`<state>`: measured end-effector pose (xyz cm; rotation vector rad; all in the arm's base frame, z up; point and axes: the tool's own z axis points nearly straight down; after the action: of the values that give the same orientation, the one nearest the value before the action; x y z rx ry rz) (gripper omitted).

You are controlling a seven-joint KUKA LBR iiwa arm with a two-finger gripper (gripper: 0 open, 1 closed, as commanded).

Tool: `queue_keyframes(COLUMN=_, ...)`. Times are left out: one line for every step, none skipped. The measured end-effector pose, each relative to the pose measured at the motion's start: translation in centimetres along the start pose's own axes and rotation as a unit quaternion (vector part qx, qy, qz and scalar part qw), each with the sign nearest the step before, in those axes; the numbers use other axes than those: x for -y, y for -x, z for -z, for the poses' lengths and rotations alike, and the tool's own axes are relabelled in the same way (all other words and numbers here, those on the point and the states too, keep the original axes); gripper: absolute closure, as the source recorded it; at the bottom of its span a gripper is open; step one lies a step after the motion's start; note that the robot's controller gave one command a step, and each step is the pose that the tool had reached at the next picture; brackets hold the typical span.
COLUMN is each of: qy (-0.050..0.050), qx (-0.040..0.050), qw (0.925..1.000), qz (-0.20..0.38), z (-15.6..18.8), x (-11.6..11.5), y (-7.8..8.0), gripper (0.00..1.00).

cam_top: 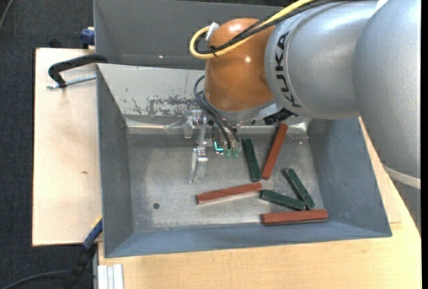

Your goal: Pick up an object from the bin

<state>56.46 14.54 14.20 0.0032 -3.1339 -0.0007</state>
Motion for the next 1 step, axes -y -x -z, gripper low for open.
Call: queue_keyframes(qy=-0.002, qx=-0.0004, qw=0.9995, qz=0.031, z=-7.59, x=7.94, y=-3.59, gripper=0.00)
